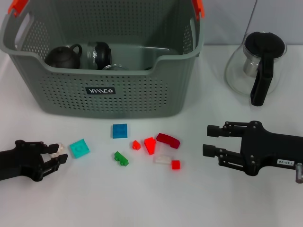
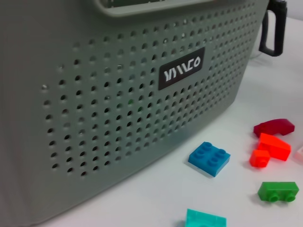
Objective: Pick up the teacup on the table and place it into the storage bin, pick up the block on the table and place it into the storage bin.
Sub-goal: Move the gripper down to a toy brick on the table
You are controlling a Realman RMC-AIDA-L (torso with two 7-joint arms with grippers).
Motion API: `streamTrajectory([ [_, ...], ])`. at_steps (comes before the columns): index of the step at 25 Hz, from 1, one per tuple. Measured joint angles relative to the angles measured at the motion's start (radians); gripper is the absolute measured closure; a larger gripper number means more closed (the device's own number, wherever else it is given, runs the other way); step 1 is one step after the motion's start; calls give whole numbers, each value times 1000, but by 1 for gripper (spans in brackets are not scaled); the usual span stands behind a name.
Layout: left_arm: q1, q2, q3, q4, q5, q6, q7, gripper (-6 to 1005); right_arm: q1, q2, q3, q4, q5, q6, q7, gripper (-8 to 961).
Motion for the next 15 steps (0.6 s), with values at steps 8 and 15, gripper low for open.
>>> streamTrajectory([
  [8,-5,0,2,-14,0,-38,0,636,-3,0,0,0,0,1,0,429],
  [15,-8,0,0,-15,0,-65,-4,635,-3,-1,-2,0,0,3,0,429],
])
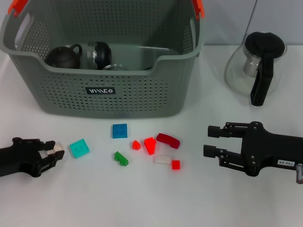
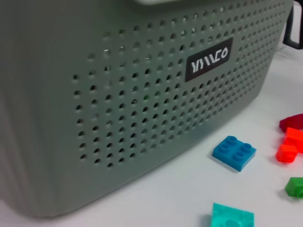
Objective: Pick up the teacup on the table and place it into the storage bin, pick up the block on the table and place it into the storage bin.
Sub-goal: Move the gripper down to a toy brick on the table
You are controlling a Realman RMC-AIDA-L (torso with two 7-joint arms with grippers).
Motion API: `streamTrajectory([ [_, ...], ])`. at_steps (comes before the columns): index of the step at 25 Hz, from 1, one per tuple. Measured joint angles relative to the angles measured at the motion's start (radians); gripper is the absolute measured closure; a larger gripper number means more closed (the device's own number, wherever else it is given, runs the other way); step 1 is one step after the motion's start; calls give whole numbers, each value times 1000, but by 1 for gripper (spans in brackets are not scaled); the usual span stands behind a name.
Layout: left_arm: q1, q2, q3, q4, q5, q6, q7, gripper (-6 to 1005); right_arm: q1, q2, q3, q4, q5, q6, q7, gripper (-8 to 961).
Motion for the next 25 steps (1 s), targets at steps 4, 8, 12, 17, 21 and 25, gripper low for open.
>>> streamTrajectory([
  [4,1,0,-4,-1,0,-8,-1,635,0,0,-2,0,0,1,0,429],
  [8,1,0,-8,-1,-9,-11,-2,634,0,0,0,0,0,-1,0,429],
  [12,-4,0,-10,-1,-11,-27,-15,634,-1,0,-2,0,0,-1,0,430],
  [17,-14,0,-10,3,-11,-40,-38,633,1,-3,-3,8,0,1,0,429],
  [21,-15,2,-10,20,-18,-24,-43,633,0,-4,1,9,0,-1,0,429],
  [25,-8,2,-12,36,-43,-14,-32,632,0,-5,2,9,0,-1,0,430],
])
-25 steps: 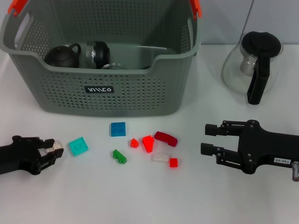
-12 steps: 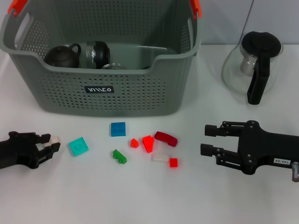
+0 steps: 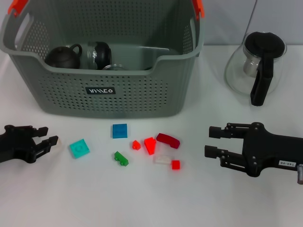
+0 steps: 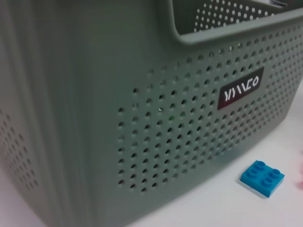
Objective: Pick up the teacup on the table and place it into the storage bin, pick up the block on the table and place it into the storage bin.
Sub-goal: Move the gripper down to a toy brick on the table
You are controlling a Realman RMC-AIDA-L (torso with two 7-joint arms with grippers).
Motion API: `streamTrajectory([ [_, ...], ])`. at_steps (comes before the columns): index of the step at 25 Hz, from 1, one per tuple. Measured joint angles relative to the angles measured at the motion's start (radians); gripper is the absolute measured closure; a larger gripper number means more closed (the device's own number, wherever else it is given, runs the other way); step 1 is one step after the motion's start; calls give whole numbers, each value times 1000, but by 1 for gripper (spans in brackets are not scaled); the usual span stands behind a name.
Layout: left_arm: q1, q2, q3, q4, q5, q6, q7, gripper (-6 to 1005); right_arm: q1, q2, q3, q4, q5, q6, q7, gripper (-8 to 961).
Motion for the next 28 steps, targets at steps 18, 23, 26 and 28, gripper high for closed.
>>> streamTrajectory([
  [18,-21,6,14,-21,19,-14,72,630,10,1,1,0,0,-2,0,429],
  [23,-16,4,14,-22,28,-21,78,610,11,1,0,0,0,-2,0,429],
  [26,-16,1,14,-28,30,-44,81,580,11,2,0,0,0,-2,0,429],
  [28,-19,1,15,-40,35,-64,81,548,10,1,-2,0,0,-1,0,429],
])
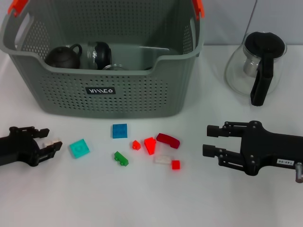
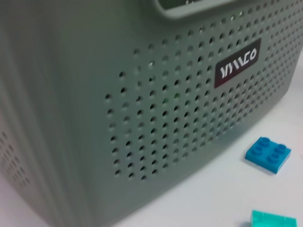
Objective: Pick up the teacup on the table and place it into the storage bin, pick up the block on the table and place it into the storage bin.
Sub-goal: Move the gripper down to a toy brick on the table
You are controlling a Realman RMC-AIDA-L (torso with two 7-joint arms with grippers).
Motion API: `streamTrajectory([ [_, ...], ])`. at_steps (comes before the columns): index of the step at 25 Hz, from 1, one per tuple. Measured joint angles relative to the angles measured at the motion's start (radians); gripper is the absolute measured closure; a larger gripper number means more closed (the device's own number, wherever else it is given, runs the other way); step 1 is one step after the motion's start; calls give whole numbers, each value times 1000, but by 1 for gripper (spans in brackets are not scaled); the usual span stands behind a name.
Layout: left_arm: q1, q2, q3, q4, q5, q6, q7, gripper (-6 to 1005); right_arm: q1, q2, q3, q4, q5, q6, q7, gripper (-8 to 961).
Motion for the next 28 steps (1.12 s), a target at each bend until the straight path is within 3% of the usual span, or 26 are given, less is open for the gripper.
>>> streamTrajectory([
  [4,-2,1,21,-19,11,-41,0,483,-3,0,1,0,0,0,0,429],
  [23,6,-4,28,-17,17,-54,-10,493,-2,-2,-2,0,0,0,0,429],
  [28,6,-4,27,-19,19,-54,-11,663,-5,-2,2,0,0,0,0,429],
])
